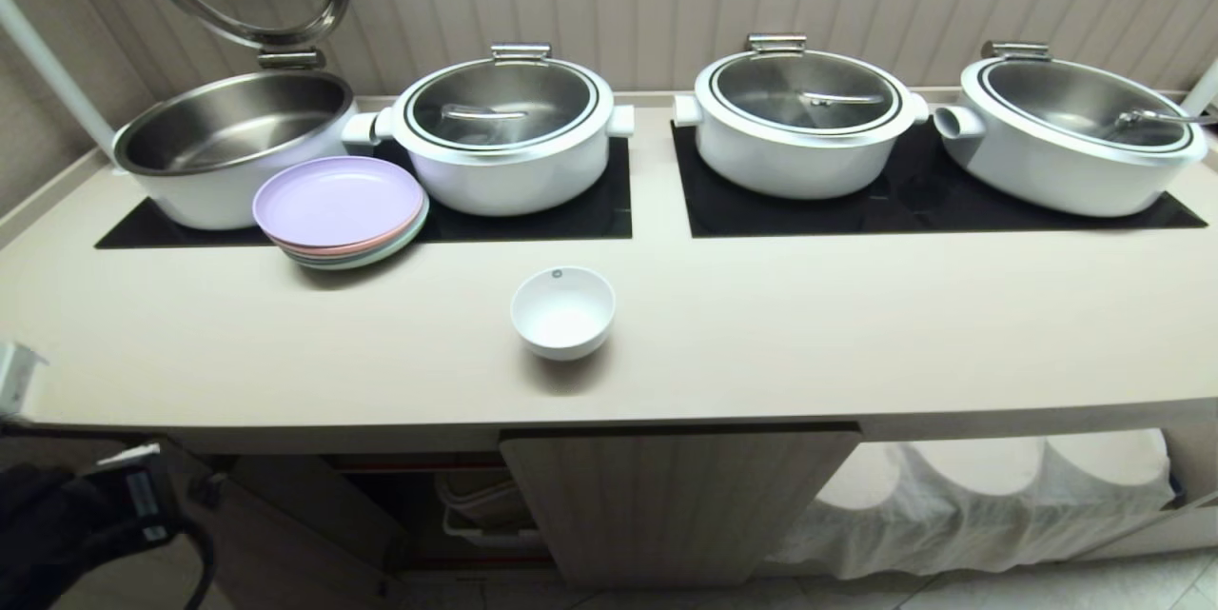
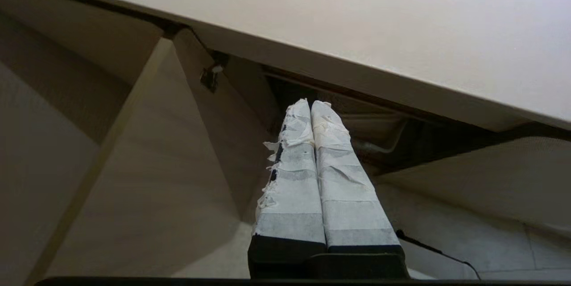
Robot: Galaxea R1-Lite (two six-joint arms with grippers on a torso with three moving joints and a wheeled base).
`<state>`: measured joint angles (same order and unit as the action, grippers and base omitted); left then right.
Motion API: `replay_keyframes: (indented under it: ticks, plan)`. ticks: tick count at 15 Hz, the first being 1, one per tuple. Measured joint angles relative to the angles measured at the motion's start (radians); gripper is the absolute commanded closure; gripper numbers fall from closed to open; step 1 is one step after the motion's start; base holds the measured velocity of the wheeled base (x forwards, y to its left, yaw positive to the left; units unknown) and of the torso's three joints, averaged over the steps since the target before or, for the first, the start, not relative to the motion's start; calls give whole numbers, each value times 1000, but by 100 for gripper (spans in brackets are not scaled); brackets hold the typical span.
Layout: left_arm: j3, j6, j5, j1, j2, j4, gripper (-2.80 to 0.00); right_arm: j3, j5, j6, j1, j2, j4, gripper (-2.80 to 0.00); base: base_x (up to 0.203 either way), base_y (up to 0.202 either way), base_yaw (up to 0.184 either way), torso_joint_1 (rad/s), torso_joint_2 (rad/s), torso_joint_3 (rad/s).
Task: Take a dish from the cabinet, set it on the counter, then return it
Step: Pick up the bowl from the table
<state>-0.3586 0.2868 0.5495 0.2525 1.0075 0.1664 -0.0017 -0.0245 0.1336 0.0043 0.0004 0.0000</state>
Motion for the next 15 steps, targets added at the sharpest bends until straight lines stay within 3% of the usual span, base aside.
replay_keyframes:
  ticks: [5, 9, 11, 15]
  plan:
    - [233, -261, -182, -146, -360, 54, 0, 0, 0, 0, 0, 0, 0, 0, 0, 0, 0, 0, 0, 0]
    - [334, -452, -398, -270, -631, -6, 0, 0, 0, 0, 0, 0, 0, 0, 0, 0, 0, 0, 0, 0]
    - [352, -451, -488, -302, -695, -65, 0, 0, 0, 0, 0, 0, 0, 0, 0, 0, 0, 0, 0, 0]
    - [358, -435, -539, -304, -742, -121, 0, 0, 0, 0, 0, 0, 0, 0, 0, 0, 0, 0, 0, 0]
